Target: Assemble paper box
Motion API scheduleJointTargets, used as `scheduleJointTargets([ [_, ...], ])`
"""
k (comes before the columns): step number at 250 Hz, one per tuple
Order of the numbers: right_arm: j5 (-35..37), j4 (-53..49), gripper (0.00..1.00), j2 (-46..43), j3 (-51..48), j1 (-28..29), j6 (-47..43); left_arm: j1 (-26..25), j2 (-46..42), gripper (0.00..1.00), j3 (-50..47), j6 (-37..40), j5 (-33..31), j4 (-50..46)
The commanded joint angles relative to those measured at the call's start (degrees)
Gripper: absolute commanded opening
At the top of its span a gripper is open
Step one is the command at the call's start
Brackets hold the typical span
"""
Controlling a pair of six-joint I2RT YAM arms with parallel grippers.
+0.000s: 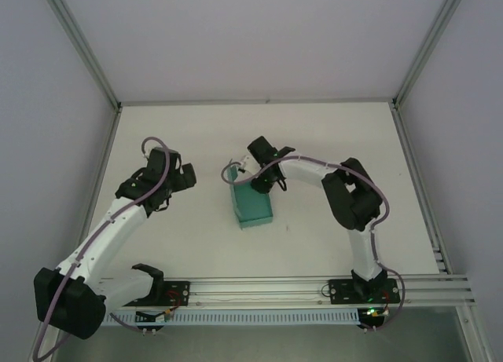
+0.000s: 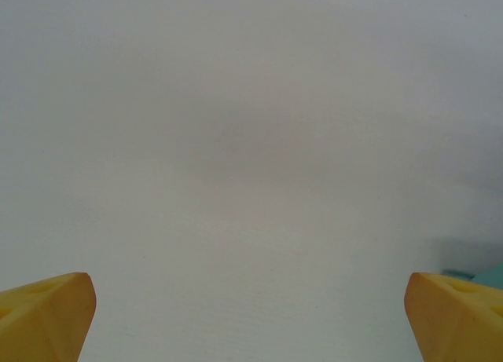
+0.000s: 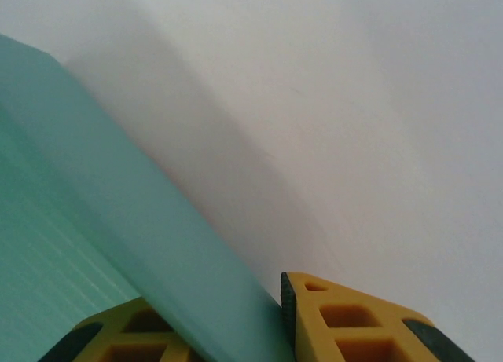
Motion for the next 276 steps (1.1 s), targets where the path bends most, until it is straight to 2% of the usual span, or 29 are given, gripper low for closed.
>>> scheduleJointTargets([
  [1,12.79,-0.76,0.27,-5.28,-3.61,0.08,26.81,0.27,1.63,1.0,1.02,-1.05,-0.31,1.18],
  [25,15.57,-3.74,0.28,-9.78,-9.88,0.19,43.37,0.28,3.46,1.0,1.69,-1.15,0.76,2.23],
  [58,13.25,-5.37,0.29,-14.85,-17.98,0.98,61.1,0.28,6.54,1.0,3.35,-1.29,2.16,3.32],
  [90,12.54,-6.16,0.37,-18.56,-21.44,4.73,69.54,0.3,9.41,1.0,4.96,-1.14,3.84,3.78],
  [148,1.71,0.42,0.37,-19.48,-22.98,10.51,74.42,0.29,11.99,1.0,5.5,-0.76,6.19,5.44],
  [177,0.79,0.07,0.39,-19.45,-21.82,12.11,74.7,0.27,12.46,1.0,5.9,0.05,6.53,5.95],
  [198,4.04,-1.17,0.41,-21.49,-22.4,12.29,74.22,0.28,12.49,1.0,6.73,0.83,6.28,5.52],
  [228,12.5,-4.66,0.59,-26.51,-22.17,12.3,66.93,0.28,10.98,1.0,7.15,2.1,6.06,5.39],
  [251,19.7,-6.25,0.75,-29.75,-20.75,12.16,57.48,0.3,8.59,1.0,7.42,3.81,6.39,5.16],
  [266,21.14,-4.79,0.85,-31.08,-19.72,12.06,48.42,0.29,6.34,1.0,7.5,6.24,9.11,5.7],
  [276,21.6,-3.55,0.89,-31.79,-19.06,11.99,42.87,0.27,4.78,1.0,7.51,8.66,13.11,6.08],
])
